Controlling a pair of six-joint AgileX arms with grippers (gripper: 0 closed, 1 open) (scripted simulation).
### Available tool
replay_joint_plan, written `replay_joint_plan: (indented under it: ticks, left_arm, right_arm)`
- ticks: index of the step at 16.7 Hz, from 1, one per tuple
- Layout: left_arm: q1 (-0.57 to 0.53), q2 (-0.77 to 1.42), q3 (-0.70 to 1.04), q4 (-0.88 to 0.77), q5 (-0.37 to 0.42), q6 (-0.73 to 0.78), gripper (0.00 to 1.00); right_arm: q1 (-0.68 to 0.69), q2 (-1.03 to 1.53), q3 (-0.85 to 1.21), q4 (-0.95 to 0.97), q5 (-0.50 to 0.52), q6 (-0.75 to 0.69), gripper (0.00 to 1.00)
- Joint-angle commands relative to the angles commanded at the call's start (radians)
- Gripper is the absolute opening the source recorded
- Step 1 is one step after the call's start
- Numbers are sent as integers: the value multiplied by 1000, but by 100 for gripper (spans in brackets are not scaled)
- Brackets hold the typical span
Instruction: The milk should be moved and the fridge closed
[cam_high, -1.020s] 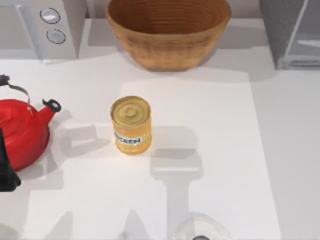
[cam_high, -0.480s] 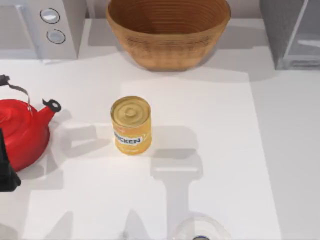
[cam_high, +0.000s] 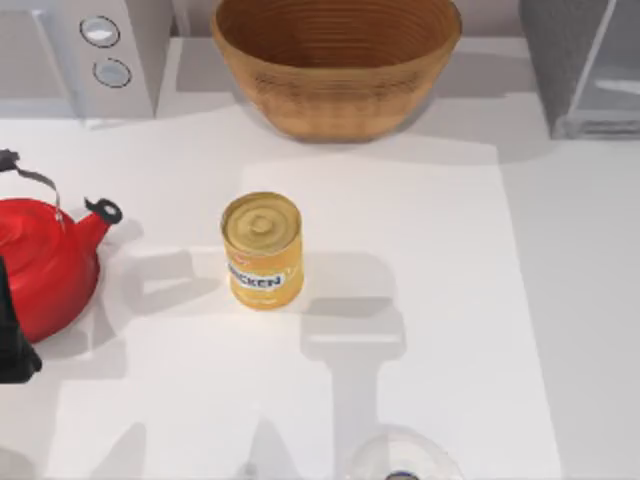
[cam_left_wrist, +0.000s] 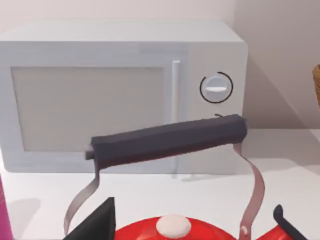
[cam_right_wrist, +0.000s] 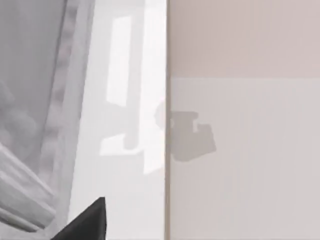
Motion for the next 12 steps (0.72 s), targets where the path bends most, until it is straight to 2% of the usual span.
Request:
replay_joint_plan:
  ticks: [7,10,12]
  left_arm:
    - [0,0,0,0,0,0,100]
    - [0,0,0,0,0,0,100]
    - [0,0,0,0,0,0,100]
  right_arm:
    - [221,-12,10,378,90,447,100]
    - [325,-3,5,479,100,557,100]
    - [348,1,2,500,97,579,100]
